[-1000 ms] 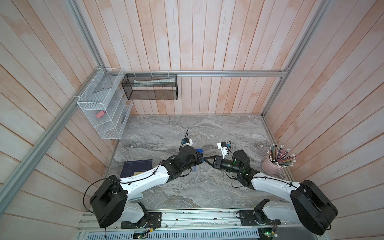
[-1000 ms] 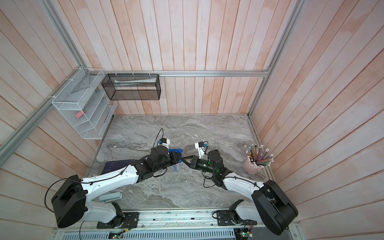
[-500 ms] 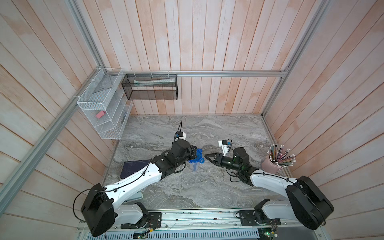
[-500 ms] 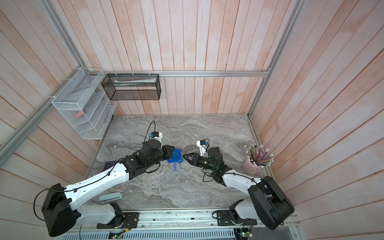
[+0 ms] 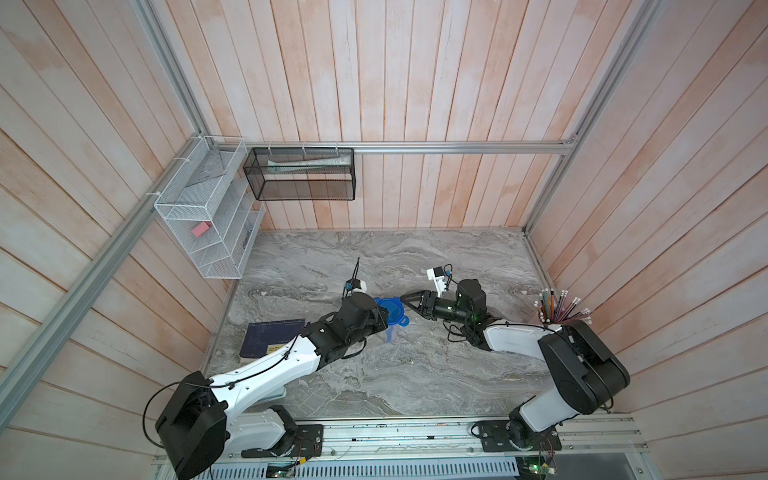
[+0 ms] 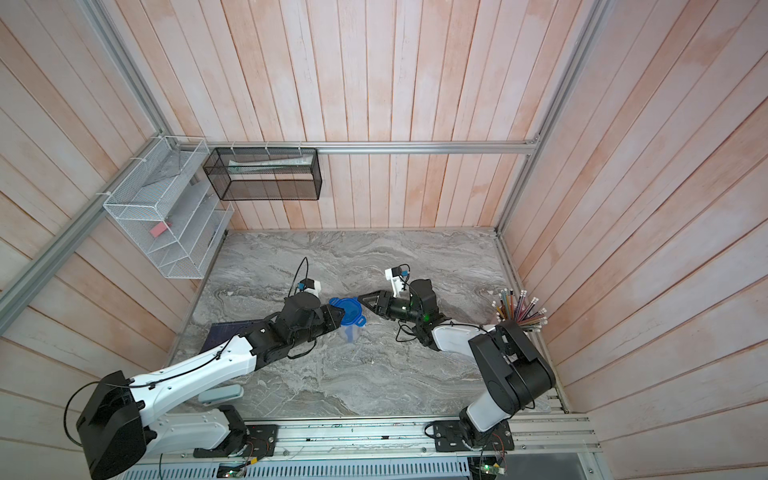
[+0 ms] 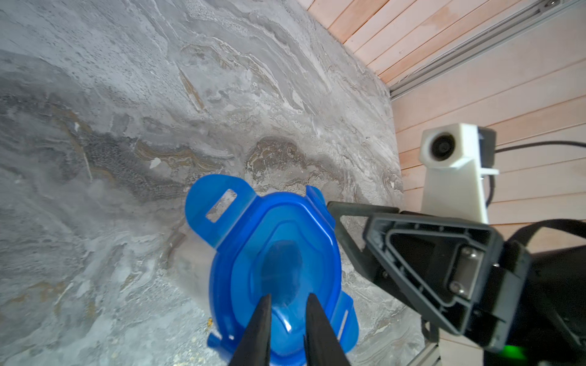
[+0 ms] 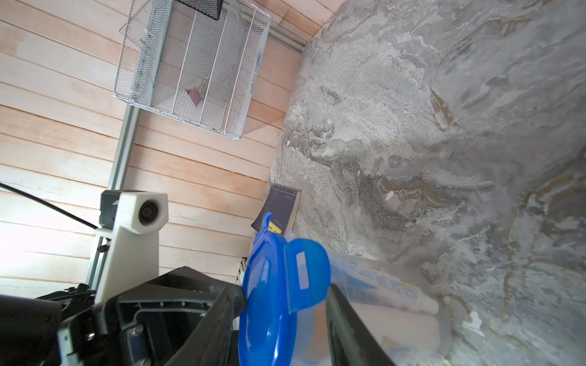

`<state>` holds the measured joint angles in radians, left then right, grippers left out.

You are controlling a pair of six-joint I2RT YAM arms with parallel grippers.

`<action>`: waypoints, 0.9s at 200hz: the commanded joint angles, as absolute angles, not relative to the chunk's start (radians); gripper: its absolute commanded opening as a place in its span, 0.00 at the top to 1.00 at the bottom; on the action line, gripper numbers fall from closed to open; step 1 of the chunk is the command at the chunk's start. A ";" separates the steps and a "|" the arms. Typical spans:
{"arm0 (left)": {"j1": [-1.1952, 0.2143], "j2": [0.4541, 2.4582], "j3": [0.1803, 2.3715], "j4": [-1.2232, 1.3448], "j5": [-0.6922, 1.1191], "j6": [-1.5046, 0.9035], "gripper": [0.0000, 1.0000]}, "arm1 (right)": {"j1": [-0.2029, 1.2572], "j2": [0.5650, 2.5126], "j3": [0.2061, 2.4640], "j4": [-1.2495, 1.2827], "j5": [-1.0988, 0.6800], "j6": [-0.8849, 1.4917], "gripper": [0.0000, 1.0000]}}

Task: Take out toiletry kits
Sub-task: Open the lid of the container.

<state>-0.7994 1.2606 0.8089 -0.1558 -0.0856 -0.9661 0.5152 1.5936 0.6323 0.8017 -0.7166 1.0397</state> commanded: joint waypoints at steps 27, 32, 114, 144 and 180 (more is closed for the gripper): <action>-0.802 1.307 0.793 -0.170 -0.056 -0.982 0.77 | 0.514 1.632 0.667 0.892 -0.751 1.098 0.53; -0.802 1.307 0.793 -0.173 -0.056 -0.982 0.77 | 0.513 1.634 0.671 0.894 -0.753 1.098 0.53; -0.802 1.295 0.756 -0.176 -0.046 -0.989 0.78 | 0.511 1.696 0.699 0.962 -0.772 1.138 0.76; -0.802 1.288 0.750 -0.177 -0.051 -0.988 0.78 | 0.511 1.692 0.709 0.926 -0.766 1.109 0.93; -0.802 1.272 0.759 -0.197 -0.059 -0.983 0.78 | 0.512 1.666 0.700 0.883 -0.755 1.068 1.00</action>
<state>-0.7994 1.2732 0.7906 -0.0929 -0.0673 -0.9882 0.5095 1.6920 0.6819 0.9070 -0.7464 1.1088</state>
